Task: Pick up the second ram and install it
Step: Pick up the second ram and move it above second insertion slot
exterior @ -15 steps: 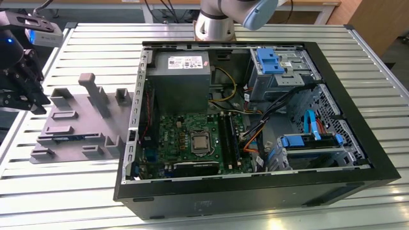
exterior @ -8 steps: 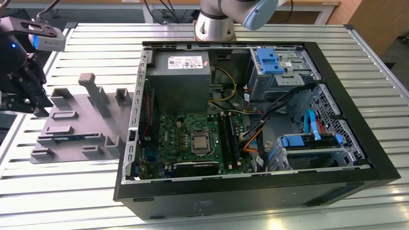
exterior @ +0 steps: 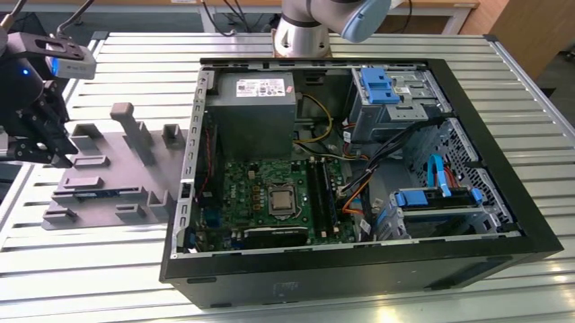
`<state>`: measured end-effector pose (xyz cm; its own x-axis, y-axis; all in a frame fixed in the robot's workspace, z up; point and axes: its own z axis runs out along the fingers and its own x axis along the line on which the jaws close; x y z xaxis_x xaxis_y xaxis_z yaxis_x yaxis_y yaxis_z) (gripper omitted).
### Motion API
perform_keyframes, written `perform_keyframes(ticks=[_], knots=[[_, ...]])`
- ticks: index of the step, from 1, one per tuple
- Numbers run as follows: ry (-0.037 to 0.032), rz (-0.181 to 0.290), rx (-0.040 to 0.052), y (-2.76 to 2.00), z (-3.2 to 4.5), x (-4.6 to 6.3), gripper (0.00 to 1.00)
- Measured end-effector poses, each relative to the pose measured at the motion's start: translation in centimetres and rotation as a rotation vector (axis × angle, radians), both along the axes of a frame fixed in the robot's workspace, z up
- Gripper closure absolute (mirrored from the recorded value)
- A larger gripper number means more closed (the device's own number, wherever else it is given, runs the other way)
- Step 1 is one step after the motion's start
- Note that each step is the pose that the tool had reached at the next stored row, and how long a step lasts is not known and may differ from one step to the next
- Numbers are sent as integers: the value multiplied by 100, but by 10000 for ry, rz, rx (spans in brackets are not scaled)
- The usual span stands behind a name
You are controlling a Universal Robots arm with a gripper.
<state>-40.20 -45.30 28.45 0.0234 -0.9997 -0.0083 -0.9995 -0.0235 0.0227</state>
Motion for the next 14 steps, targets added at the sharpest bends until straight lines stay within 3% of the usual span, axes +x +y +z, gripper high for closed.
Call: perform_keyframes(ticks=[14], knots=[[-4, 0, 10, -1, -135, -6, 67]])
